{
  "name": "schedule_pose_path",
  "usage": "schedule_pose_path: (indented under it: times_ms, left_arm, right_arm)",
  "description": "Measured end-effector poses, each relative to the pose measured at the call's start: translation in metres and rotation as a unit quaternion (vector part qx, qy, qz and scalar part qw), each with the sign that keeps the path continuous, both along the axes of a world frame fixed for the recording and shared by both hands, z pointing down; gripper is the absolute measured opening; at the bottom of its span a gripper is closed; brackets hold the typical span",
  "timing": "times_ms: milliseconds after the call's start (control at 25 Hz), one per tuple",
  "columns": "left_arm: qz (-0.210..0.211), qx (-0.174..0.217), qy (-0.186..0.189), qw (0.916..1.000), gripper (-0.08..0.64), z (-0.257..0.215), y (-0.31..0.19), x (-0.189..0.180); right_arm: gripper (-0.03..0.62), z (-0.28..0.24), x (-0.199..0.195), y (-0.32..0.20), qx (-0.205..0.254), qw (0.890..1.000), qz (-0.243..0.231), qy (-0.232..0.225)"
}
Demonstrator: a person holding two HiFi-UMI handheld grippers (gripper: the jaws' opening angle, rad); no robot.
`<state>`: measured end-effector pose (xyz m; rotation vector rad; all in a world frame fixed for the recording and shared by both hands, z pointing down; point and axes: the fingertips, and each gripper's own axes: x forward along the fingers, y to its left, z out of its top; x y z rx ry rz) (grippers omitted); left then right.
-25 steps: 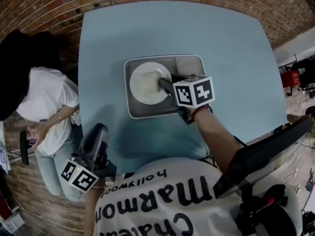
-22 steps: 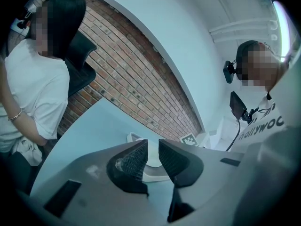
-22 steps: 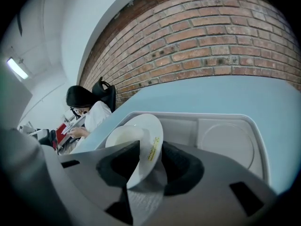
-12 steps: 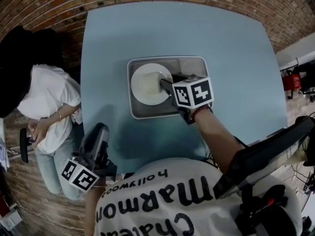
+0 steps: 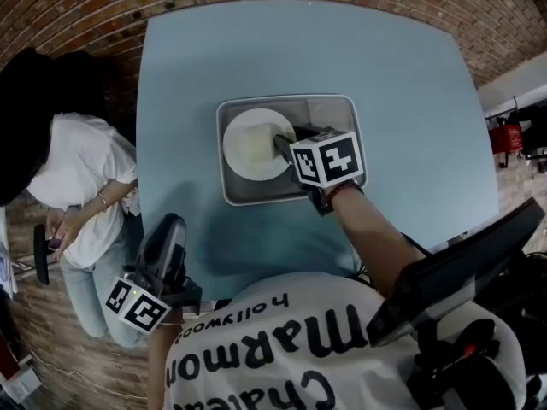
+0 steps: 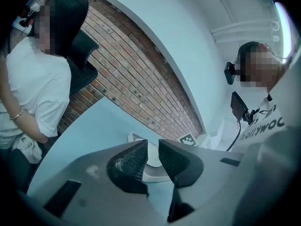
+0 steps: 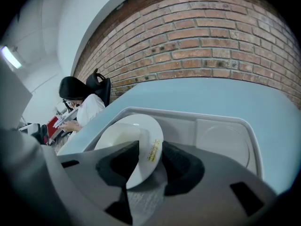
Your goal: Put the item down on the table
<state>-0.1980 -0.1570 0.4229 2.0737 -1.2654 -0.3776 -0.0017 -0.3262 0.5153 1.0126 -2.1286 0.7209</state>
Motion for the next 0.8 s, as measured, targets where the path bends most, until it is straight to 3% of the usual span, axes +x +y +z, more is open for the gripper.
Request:
schedule_pose_path:
  times_ms: [800]
  left_arm:
    - [-0.015,0.005,-0.004,0.9999,0.074,-0.0037,0.0056,-0.002]
  right_arm:
    - [0.143,0.0065,0.0034,-0.004,0.002,0.999,0.023,0.042]
